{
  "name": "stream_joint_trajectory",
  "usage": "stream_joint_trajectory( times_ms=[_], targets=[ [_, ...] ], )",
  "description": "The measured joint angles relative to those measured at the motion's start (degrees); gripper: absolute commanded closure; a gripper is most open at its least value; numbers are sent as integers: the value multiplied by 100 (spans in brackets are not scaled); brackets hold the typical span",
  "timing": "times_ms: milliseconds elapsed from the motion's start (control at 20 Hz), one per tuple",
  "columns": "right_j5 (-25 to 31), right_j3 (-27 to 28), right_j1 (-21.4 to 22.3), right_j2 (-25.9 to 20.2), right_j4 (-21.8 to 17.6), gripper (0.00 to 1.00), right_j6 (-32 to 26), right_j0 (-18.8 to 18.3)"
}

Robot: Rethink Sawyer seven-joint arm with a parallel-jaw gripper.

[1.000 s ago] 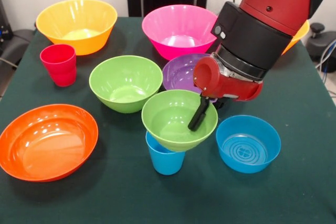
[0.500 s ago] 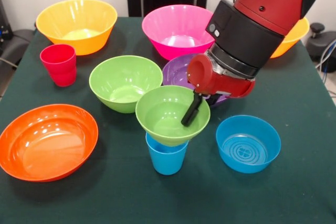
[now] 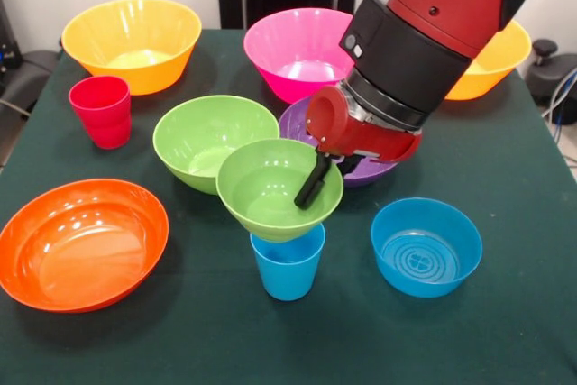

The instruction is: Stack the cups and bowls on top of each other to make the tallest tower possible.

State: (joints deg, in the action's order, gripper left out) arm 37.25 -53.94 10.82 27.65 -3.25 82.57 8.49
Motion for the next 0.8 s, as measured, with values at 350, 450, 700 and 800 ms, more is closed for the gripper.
stream_joint_trajectory(
  times_ms=[350,450,700,800],
  targets=[
    [-25,-62,-4,3,1,100,0,0],
    [-67,-78,-4,3,1,100,0,0],
    [-199,-119,-4,3,1,100,0,0],
    [-233,-137,-5,3,1,100,0,0]
  ],
)
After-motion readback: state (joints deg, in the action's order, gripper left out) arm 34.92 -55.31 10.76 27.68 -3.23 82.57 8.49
